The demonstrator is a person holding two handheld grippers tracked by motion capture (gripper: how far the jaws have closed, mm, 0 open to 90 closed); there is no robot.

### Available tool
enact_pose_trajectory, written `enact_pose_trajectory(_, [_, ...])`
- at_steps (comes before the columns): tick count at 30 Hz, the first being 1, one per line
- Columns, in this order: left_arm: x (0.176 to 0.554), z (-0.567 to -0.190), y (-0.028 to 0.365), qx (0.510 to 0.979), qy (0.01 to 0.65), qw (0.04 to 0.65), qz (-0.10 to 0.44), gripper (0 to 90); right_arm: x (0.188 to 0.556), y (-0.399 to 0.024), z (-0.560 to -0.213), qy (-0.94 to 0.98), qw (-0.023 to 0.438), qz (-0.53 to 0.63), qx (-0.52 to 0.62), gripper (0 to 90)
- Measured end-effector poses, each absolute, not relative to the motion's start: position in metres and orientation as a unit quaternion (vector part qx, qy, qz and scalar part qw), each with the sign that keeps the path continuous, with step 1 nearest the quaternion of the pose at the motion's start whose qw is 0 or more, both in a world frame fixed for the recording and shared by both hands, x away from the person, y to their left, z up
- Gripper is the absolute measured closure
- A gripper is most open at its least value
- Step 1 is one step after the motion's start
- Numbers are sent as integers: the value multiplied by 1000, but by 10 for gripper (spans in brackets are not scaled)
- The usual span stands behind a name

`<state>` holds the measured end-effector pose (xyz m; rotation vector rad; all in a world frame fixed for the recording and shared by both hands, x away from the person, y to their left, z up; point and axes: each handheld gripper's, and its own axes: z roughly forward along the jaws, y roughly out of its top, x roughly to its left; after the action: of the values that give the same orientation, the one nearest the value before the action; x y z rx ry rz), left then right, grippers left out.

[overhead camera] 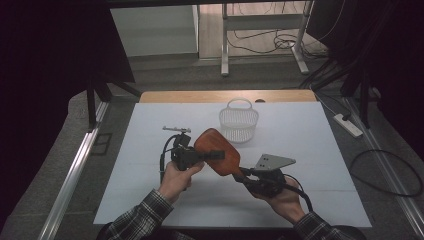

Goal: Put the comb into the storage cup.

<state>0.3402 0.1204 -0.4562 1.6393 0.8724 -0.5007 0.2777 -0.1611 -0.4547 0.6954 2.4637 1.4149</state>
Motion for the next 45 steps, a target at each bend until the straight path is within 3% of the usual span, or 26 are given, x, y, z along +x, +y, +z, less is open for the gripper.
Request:
enact_pose_trajectory(9, [340,-457,120,687,376,579,-228,520,279,-160,-456,841,113,473,236,727])
enact_pose_trajectory(23, [334,-451,116,703,363,580,-196,540,278,-156,-455,849,132,455,236,705])
enact_pose_trajectory(32, [335,-449,121,700,367,584,-186,541,279,-154,-456,851,145,444,238,423])
enact_pose_trajectory(39, [335,-449,122,704,369,580,-178,539,282,-151,-457,856,129,439,242,243])
enact_pose_trajectory(40, [335,-448,122,705,369,580,-177,539,281,-150,-458,855,134,438,243,188])
enact_pose_trajectory(43, [335,-447,122,707,368,579,-174,538,276,-148,-458,856,170,427,236,135])
enact_pose_trajectory(45, [335,-447,122,707,368,578,-174,538,276,-148,-457,860,162,425,234,90])
